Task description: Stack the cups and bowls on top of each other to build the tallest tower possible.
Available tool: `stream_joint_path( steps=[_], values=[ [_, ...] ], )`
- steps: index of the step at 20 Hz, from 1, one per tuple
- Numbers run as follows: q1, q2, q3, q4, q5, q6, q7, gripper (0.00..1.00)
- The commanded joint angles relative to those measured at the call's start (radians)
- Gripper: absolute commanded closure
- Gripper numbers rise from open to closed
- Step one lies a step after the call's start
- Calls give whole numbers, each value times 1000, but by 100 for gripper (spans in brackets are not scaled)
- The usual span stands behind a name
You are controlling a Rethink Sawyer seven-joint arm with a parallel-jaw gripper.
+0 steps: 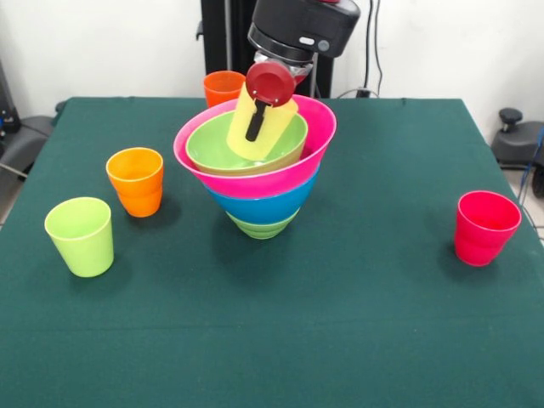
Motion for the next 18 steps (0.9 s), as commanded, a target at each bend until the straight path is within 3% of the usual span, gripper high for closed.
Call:
stream_joint_path(
  steps=[1, 18],
  values=[
    [-22, -1, 164, 45, -60, -44, 63, 100],
    [-30, -11, 181, 53, -62, -48, 64, 100]
  ],
)
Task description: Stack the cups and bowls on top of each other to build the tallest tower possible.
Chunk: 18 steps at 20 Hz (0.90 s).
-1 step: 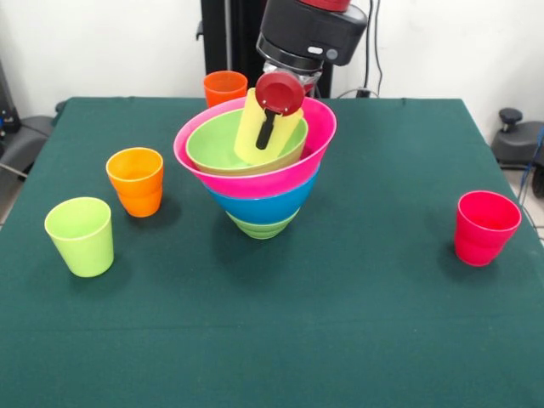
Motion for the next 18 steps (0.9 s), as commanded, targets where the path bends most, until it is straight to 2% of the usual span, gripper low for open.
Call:
stream_joint_path(
  steps=[1, 12, 13, 18],
  values=[
    [-21, -11, 144, 53, -62, -41, 64, 100],
    [-26, -17, 145, 52, -67, -23, 58, 100],
    [-27, -18, 143, 51, -69, -18, 56, 0],
    [-26, -19, 144, 48, -69, -13, 58, 0]
  ],
)
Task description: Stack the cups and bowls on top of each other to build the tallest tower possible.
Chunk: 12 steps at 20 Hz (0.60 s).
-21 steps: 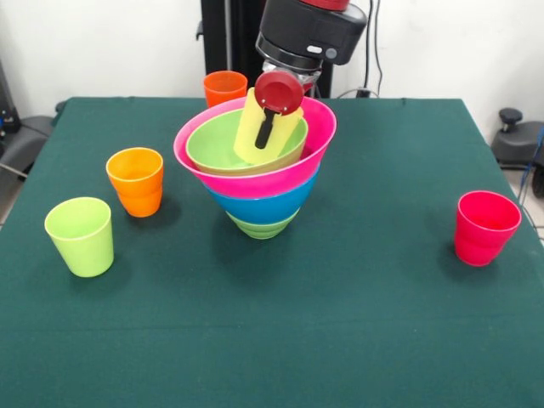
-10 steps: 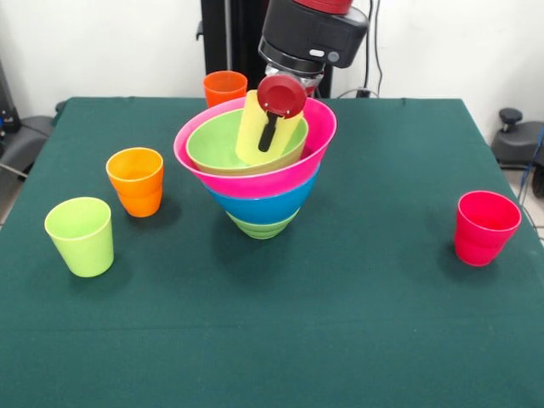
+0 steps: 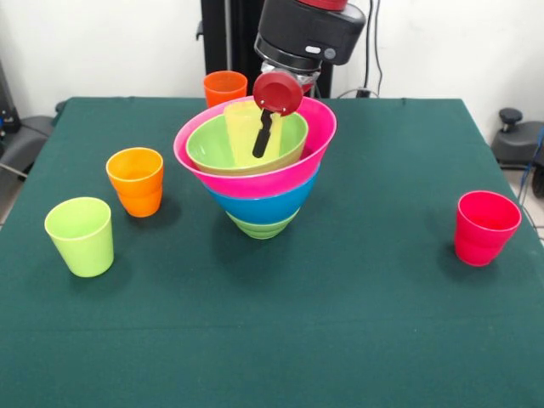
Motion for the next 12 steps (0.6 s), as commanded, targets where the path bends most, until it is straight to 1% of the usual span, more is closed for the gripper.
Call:
stream_joint_path(
  steps=[1, 6, 8, 12],
  values=[
    [-11, -5, 134, 46, -69, -10, 59, 0],
    [-2, 0, 123, 34, -71, 0, 66, 0],
    [-9, -1, 125, 43, -74, -14, 59, 0],
    [2, 0, 108, 32, -76, 10, 65, 0]
  ],
)
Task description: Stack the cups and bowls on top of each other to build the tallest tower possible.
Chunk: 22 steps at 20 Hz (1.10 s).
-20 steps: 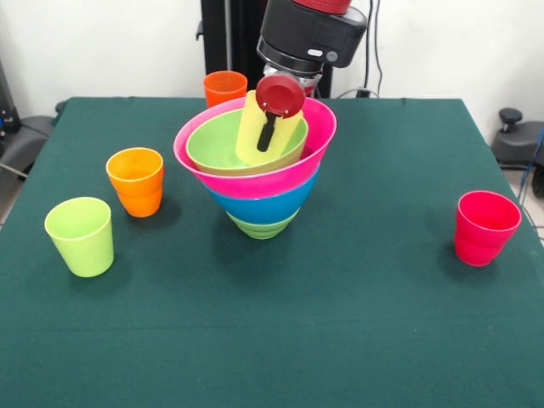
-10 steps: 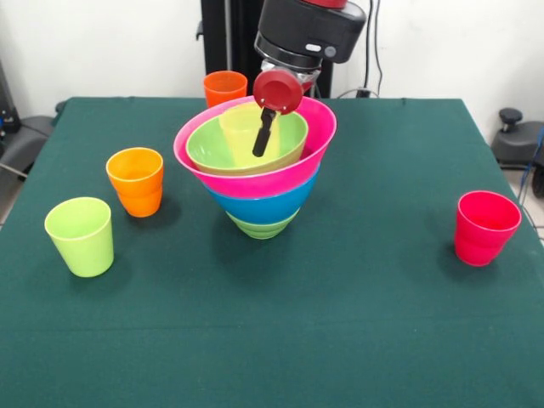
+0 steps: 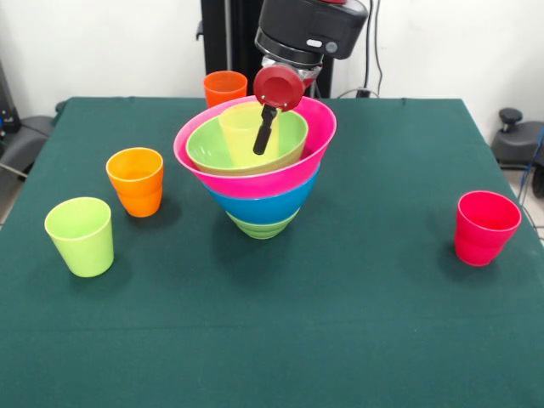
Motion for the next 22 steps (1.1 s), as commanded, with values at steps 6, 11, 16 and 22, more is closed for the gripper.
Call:
stream_joint_path(
  steps=[6, 11, 16, 22],
  values=[
    [19, 4, 65, 5, -88, 71, 69, 0],
    [32, -9, 25, -28, -109, 143, 84, 0],
    [44, -24, -20, -70, -133, 231, 99, 0],
    [55, -29, -54, -114, -146, 293, 121, 0]
  ],
)
